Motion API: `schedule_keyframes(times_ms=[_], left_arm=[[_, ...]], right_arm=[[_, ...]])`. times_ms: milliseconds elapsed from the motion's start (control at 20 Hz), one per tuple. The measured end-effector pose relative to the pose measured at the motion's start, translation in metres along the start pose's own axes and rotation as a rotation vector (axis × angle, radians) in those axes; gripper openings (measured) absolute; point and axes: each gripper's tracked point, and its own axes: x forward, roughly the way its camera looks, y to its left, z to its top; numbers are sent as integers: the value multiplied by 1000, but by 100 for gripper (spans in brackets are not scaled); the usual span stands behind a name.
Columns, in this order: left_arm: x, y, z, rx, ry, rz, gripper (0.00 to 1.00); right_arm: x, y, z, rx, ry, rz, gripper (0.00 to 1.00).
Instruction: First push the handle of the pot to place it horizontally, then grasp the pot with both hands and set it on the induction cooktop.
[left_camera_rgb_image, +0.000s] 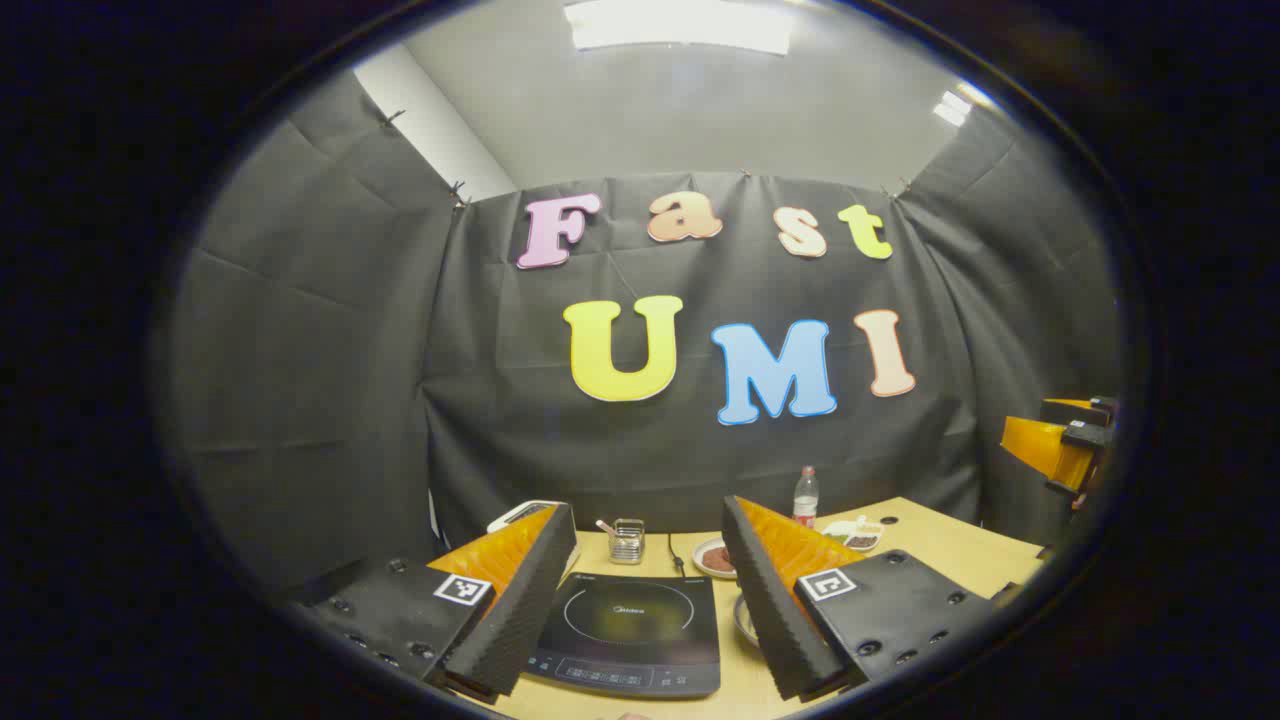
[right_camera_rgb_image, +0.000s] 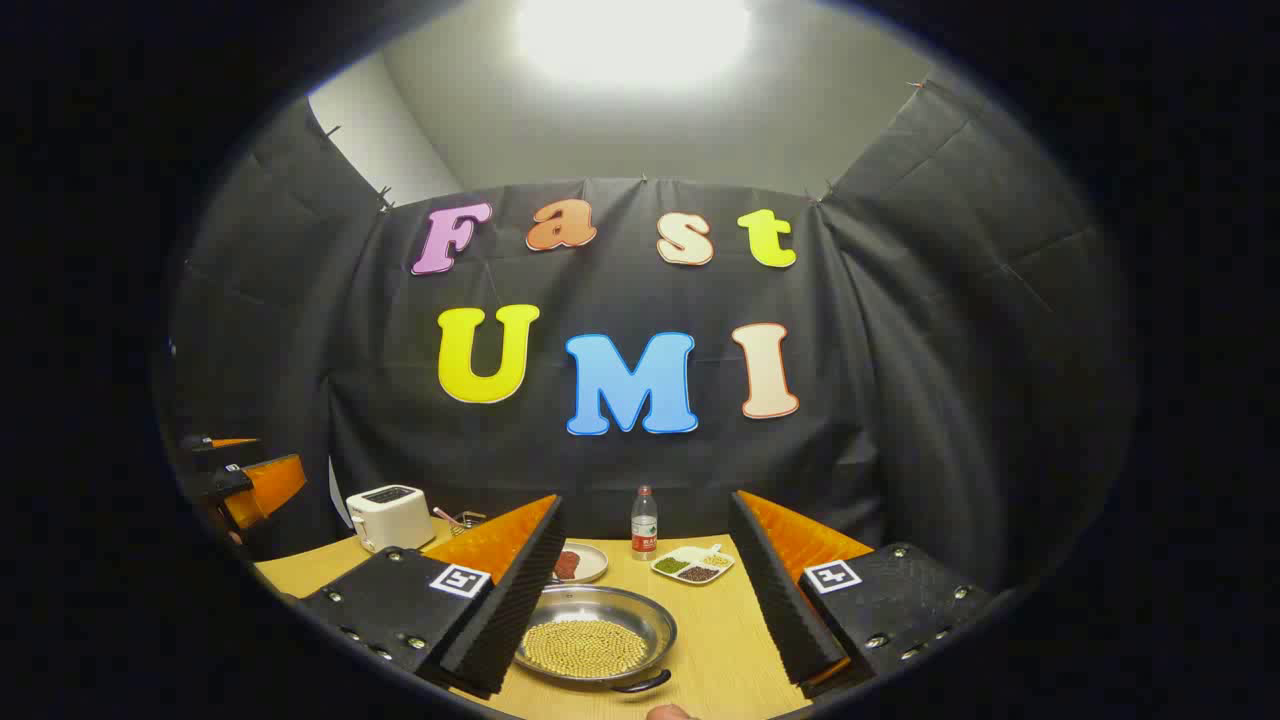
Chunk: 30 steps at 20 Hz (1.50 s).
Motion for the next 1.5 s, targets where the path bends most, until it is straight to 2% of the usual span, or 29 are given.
schedule_keyframes(times_ms=[100, 150, 200, 1200, 1250, 1300, 1350, 1450, 1500], left_arm=[[0, 1, -2, 3, 5, 1, 99], [1, 0, -3, 6, 6, 1, 96], [0, 0, -2, 8, 5, 1, 99], [1, 21, -3, 17, -13, 28, 99], [0, 22, -4, 16, -12, 29, 99], [0, 24, -4, 16, -10, 31, 99], [0, 25, -6, 18, -9, 32, 99], [-1, 27, -5, 22, -12, 33, 99], [0, 28, -5, 26, -14, 35, 99]], right_arm=[[1, -3, 1, -5, 1, -2, 99], [1, -3, 0, -3, -1, 2, 99], [2, -3, 1, -1, 0, 4, 99], [12, 1, -2, -22, 20, 7, 99], [13, 2, -2, -19, 20, 7, 97], [13, 3, -2, -16, 24, 8, 89], [14, 4, -5, -14, 30, 10, 86], [15, 6, -6, -12, 37, 10, 67], [16, 10, -7, -11, 41, 20, 66]])
